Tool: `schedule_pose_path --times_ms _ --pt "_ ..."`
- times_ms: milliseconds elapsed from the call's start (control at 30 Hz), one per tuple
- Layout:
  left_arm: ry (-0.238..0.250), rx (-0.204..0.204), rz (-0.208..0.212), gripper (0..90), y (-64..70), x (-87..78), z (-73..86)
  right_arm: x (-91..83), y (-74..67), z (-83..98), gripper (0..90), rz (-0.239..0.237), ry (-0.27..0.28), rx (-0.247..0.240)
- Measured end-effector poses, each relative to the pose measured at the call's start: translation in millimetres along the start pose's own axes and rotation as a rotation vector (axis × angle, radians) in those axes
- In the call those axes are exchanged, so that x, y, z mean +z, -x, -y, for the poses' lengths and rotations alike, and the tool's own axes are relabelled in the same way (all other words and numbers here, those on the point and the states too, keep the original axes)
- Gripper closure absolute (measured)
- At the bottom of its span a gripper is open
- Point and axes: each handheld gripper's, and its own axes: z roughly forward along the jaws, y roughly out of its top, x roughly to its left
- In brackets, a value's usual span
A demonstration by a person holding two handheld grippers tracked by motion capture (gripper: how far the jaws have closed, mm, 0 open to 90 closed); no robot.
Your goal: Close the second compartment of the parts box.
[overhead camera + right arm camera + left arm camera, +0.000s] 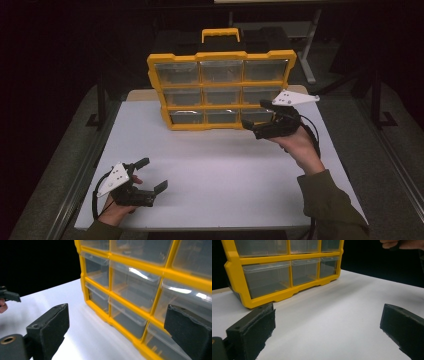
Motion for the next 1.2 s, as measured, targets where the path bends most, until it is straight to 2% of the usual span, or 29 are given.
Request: schedule_pose_path --times_ms 200,433,500,700,1000,1200 --pt "-0.004 -0.003 0.0 0.0 -0.3 0.3 0.1 -8.7 -1.1 23.5 2.5 -0.013 0.007 0.018" --pt "-0.001 0.0 0.004 0.0 0.1 1.7 -0.2 -19.8 -2.6 47.1 0.3 0.01 0.007 0.046" --pt "-0.001 -0.01 0.004 0.0 1.0 1.5 -0.1 -22.5 -3.9 53.5 0.0 0.016 0.013 0.046" --pt "-0.006 -0.004 0.004 0.0 0.4 1.1 -0.2 -29.7 -6.2 74.2 0.0 -0.001 0.018 0.078" --pt "-0.009 0.001 0.004 0.0 0.3 0.9 0.1 -44.4 -10.2 91.5 0.0 0.023 0.071 0.097" --pt "-0.007 0.0 0.003 0.0 0.4 0.9 0.1 -53.6 -15.4 107.6 0.0 0.023 0.067 0.107"
